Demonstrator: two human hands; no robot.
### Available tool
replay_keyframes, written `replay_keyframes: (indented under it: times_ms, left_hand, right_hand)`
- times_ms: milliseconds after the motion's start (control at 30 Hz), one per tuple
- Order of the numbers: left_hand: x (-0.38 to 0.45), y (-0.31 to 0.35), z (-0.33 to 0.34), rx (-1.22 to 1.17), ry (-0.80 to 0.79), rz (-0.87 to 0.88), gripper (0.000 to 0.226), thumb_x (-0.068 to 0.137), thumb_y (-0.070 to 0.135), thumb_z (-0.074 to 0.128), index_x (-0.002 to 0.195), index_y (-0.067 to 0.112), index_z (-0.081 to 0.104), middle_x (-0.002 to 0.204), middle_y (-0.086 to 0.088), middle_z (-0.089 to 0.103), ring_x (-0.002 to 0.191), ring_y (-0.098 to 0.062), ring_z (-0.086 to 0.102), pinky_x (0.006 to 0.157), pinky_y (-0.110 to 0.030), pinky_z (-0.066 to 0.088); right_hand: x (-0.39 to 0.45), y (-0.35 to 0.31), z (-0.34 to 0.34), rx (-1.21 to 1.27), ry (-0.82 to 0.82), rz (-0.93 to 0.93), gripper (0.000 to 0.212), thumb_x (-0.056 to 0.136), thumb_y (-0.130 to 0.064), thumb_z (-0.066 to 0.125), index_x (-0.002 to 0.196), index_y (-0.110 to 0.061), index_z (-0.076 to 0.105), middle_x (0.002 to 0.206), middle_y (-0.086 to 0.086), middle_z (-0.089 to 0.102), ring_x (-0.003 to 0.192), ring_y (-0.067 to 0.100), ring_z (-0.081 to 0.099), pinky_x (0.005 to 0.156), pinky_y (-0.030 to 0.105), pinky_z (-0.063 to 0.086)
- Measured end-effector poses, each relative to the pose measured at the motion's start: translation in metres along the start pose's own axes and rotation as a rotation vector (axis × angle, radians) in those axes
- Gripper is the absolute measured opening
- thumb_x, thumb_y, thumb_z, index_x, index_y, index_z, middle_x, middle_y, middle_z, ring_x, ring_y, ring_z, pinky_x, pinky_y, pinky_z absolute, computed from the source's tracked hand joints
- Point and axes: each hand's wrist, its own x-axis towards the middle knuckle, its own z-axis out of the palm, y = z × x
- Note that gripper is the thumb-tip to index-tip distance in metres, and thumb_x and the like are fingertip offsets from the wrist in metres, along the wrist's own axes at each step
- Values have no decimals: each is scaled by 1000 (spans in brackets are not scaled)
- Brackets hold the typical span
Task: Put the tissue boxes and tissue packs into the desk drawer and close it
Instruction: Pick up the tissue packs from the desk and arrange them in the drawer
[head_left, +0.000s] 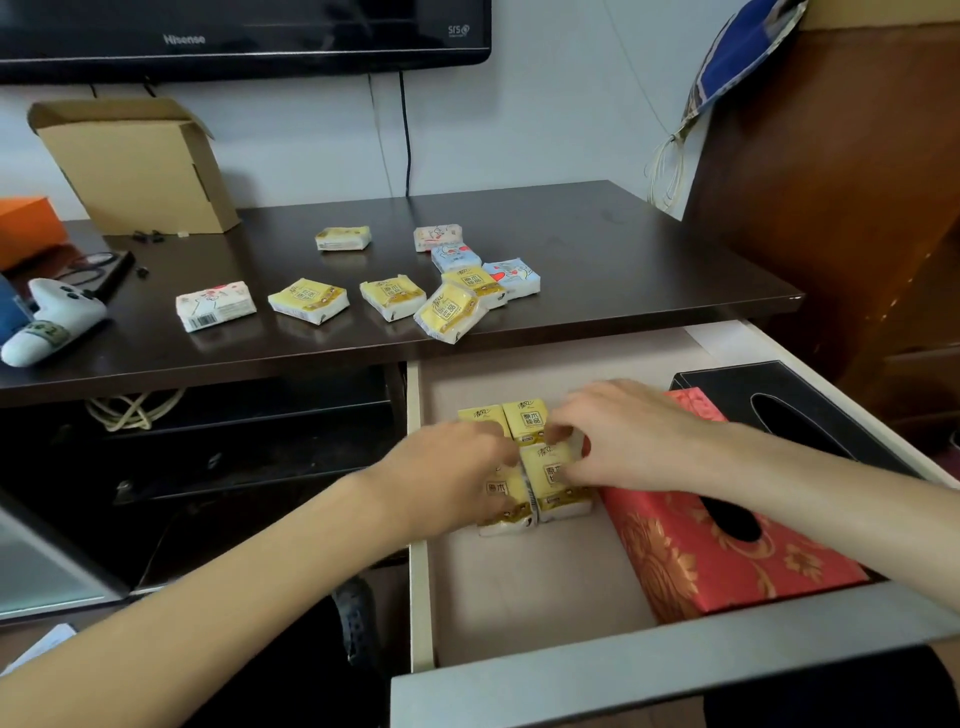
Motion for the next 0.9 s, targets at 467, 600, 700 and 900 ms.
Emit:
replay_keyframes:
  times_ms: [467,600,700,900]
  left_hand:
    - [50,-138,-96,-149,287,-491,43,86,31,68,126,16,62,126,-4,64,112,-22,59,88,-35,48]
    - [70,-159,-80,-143,134,-539,59,84,41,69,136,20,51,133,-4,57,113,-23,54,86,-36,45]
    - [76,-168,-73,-87,33,-551,52,85,39,65,132,22,50,125,-3,58,97,-17,50,77,-34,40]
    - [81,-172,-69,-118,68,-530,27,87,38,64,106,26,50,101,3,56,84,-16,52,67,-31,37]
  right_hand:
    - [120,35,-70,521,309,69,45,87,5,62,121,-22,72,122,-1,69,108,17,61,85,28,47]
    - [161,40,-68,330,135,21,59,89,0,67,142,-24,57,146,3,52,131,22,47,100,32,42]
    - [174,44,-65,305,41,15,65,86,-11,73,147,-25,54,148,3,50,134,24,44,109,44,42]
    - [185,50,-67,198,100,-50,53,84,-45,81,131,-26,65,154,9,48,148,30,31,116,47,31]
